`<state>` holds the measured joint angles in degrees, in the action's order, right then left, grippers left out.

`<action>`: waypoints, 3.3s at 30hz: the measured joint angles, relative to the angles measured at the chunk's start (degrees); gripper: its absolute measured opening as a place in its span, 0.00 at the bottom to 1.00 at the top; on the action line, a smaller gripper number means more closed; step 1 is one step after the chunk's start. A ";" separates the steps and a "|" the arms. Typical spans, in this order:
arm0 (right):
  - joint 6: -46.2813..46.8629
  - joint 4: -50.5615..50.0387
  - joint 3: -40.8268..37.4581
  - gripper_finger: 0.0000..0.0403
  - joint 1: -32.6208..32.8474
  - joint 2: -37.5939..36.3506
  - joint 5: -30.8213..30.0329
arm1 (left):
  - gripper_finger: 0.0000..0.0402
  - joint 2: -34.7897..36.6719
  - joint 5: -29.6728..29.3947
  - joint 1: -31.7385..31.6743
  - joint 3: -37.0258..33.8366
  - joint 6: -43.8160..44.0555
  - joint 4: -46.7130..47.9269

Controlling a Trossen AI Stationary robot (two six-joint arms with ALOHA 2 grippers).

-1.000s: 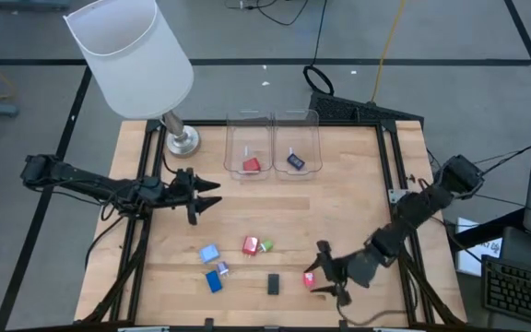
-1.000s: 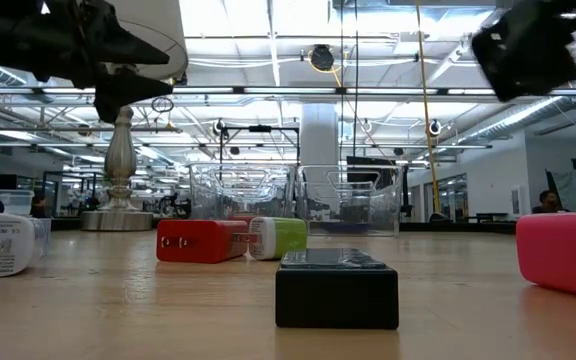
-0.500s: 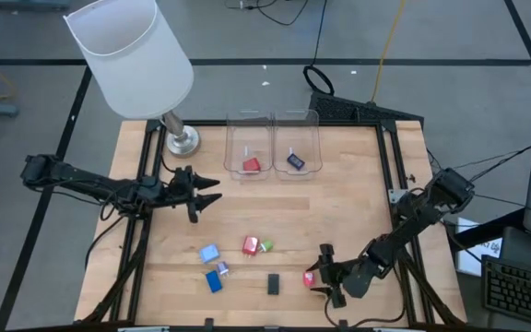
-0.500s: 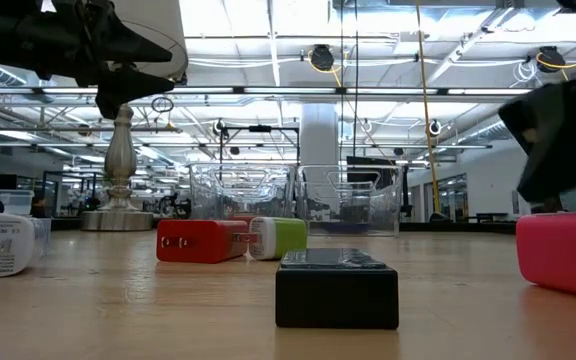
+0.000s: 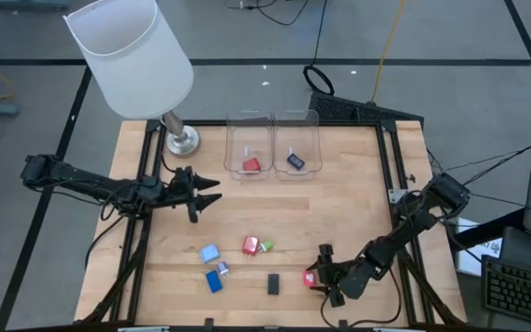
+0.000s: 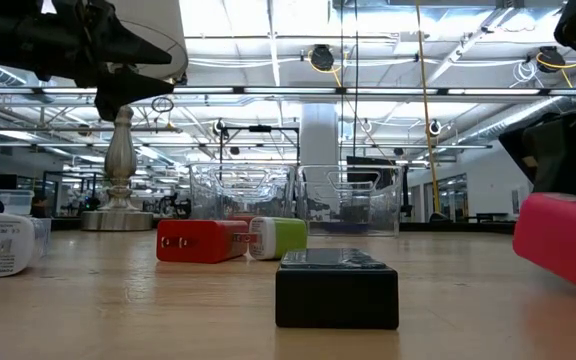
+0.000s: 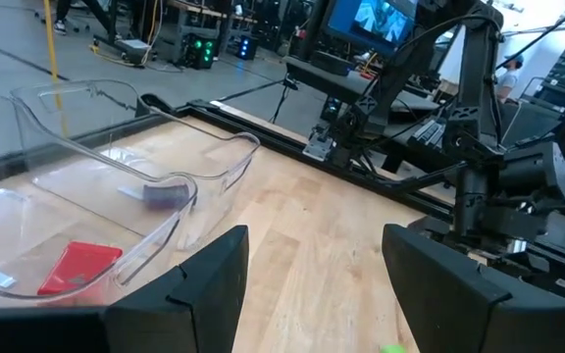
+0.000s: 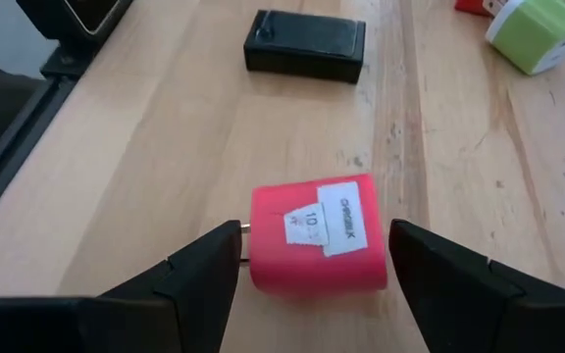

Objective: Pick & Place Office items
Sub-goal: Put the pink charger adapter into the left transparent bin

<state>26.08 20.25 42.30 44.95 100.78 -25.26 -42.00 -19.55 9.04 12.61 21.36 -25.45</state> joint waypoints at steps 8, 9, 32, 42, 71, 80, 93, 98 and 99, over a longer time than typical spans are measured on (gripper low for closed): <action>-0.48 0.06 0.00 0.55 0.00 0.06 0.00 | 0.60 0.00 0.02 0.00 0.01 1.23 0.39; -0.94 0.07 0.00 0.53 0.00 0.04 0.00 | 0.60 0.00 0.02 0.00 0.01 1.23 0.39; -5.90 1.99 -0.04 0.46 -1.67 -0.19 -0.09 | 0.60 0.00 0.00 0.02 0.01 1.28 0.42; -7.81 -6.91 -0.07 0.45 -5.08 -10.48 -0.19 | 0.60 -2.41 0.18 0.85 0.01 1.67 -0.54; -33.83 -11.06 -0.11 0.44 -13.23 -21.32 -18.39 | 0.60 -46.58 4.55 3.76 16.28 26.43 -24.55; -34.48 -10.60 -0.11 0.46 -13.22 -21.34 -18.45 | 0.60 -58.28 7.83 3.69 31.89 22.67 -22.91; -34.33 -10.21 -0.11 0.45 -13.22 -21.34 -18.45 | 0.60 -67.74 7.51 3.37 43.03 23.60 -21.38; -34.31 -10.21 -0.11 0.45 -13.22 -21.34 -18.51 | 0.60 -70.13 6.04 3.37 46.12 20.80 -21.35; -34.31 -10.21 -0.11 0.45 -13.24 -21.34 -18.56 | 0.60 -70.75 5.75 3.37 46.79 20.77 -21.42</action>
<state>-8.23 10.04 42.19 31.71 79.44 -43.81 -112.75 -13.80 12.40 59.40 42.13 -46.87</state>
